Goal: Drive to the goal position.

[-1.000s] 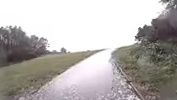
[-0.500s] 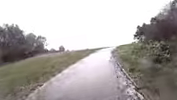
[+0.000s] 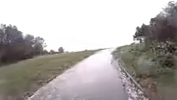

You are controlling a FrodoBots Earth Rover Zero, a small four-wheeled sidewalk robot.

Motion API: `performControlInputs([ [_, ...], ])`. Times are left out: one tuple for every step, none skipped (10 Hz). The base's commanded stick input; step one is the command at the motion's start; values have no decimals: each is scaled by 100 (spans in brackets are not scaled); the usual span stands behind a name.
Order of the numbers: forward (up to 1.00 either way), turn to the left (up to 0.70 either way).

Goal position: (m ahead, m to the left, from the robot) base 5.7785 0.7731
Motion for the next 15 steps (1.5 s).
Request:
performControlInputs([
  [85,0],
  [85,0],
  [85,0],
  [85,0],
  [85,-1],
  [85,-8],
  [85,-14],
  [85,-20],
  [85,-27],
  [85,0],
  [85,0],
  [85,0],
  [85,0],
  [85,-8],
  [85,-22],
])
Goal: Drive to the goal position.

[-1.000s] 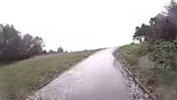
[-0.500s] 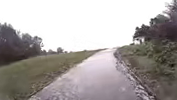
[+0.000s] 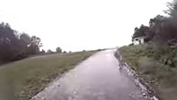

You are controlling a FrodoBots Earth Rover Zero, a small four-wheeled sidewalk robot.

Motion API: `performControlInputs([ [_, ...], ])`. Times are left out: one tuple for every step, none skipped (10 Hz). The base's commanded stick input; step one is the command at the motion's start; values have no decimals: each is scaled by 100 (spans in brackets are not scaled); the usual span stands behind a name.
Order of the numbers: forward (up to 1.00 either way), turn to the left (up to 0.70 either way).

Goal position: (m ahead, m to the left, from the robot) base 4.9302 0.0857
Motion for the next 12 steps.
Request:
performControlInputs([
  [85,-27],
  [85,-27],
  [85,-17],
  [85,-7],
  [85,0],
  [85,0],
  [85,0],
  [85,-4],
  [85,-22],
  [85,-14],
  [85,0],
  [85,0],
])
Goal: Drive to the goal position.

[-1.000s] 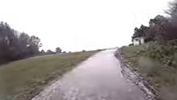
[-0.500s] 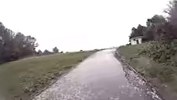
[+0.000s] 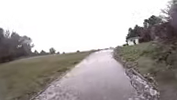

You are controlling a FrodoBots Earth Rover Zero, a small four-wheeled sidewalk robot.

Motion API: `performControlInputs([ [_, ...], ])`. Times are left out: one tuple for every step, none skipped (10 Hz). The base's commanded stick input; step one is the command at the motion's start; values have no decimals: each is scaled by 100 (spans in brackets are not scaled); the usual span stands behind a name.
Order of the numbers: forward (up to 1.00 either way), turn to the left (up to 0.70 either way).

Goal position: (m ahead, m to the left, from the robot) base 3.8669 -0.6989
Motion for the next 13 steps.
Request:
performControlInputs([
  [85,0],
  [85,0],
  [85,0],
  [85,0],
  [85,0],
  [85,0],
  [85,0],
  [85,-26],
  [85,-19],
  [85,-13],
  [85,-6],
  [85,0],
  [85,0],
])
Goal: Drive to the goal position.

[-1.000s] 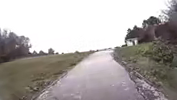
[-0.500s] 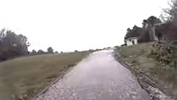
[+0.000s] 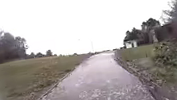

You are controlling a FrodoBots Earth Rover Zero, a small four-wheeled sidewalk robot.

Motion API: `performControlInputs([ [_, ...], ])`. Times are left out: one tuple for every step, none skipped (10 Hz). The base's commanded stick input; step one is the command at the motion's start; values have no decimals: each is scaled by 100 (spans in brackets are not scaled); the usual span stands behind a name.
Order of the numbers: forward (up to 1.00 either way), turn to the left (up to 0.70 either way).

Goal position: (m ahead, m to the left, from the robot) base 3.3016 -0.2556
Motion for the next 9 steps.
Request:
performControlInputs([
  [85,-2],
  [85,-20],
  [85,-20],
  [85,-9],
  [85,0],
  [85,0],
  [85,0],
  [85,0],
  [85,0],
])
